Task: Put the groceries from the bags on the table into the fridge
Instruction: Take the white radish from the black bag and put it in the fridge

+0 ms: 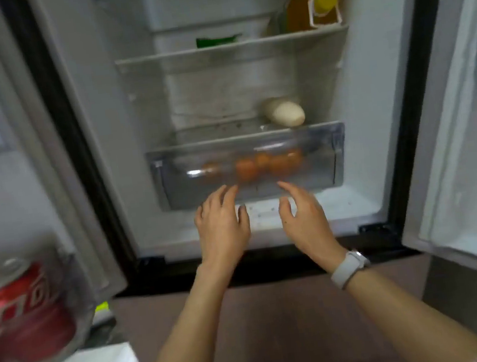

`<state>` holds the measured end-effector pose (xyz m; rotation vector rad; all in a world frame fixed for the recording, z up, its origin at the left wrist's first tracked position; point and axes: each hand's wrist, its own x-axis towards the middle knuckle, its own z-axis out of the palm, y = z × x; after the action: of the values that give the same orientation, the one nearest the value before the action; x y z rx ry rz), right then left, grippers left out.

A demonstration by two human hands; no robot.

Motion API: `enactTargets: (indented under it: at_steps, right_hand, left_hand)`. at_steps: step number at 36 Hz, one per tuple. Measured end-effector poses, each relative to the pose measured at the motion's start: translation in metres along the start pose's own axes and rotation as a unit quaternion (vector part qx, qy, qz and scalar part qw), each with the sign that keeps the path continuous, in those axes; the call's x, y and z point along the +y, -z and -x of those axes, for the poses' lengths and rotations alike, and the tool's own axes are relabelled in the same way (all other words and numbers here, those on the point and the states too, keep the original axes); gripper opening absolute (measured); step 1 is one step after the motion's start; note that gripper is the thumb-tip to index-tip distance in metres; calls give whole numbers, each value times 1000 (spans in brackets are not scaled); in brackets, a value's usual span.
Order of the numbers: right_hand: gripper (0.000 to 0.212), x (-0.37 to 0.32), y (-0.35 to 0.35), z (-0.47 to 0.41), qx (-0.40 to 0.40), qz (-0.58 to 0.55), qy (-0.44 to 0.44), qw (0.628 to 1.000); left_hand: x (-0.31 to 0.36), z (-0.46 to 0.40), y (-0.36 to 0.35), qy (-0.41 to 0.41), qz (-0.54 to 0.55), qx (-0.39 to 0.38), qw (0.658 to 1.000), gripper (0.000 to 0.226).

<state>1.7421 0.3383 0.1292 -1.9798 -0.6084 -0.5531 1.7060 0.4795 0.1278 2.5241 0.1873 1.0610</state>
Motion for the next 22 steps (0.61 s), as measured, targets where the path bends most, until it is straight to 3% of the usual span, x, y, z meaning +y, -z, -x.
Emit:
enactTargets:
  at_steps: [6,10,15,18,22]
  right_hand:
    - [41,-17,-22,138,-145,28,26,989]
    - [42,-45,-47,225,-269,44,37,961]
    - [42,-111,-88,324,-405,53,113,905]
    - [53,-163,-116,386,-469,70,187,860]
    - [56,-244,-156,483,-514,32,274,812]
  left_hand:
    - [-36,169,61,92,-77,-17,993,41]
    - [-72,291,114,195,-142,-70,968,42]
    - [-104,426,201,362,-194,-89,907,42]
    - [-110,494,259,435,-230,-91,866,45]
    - [-119,591,350,520,-274,-68,807,48]
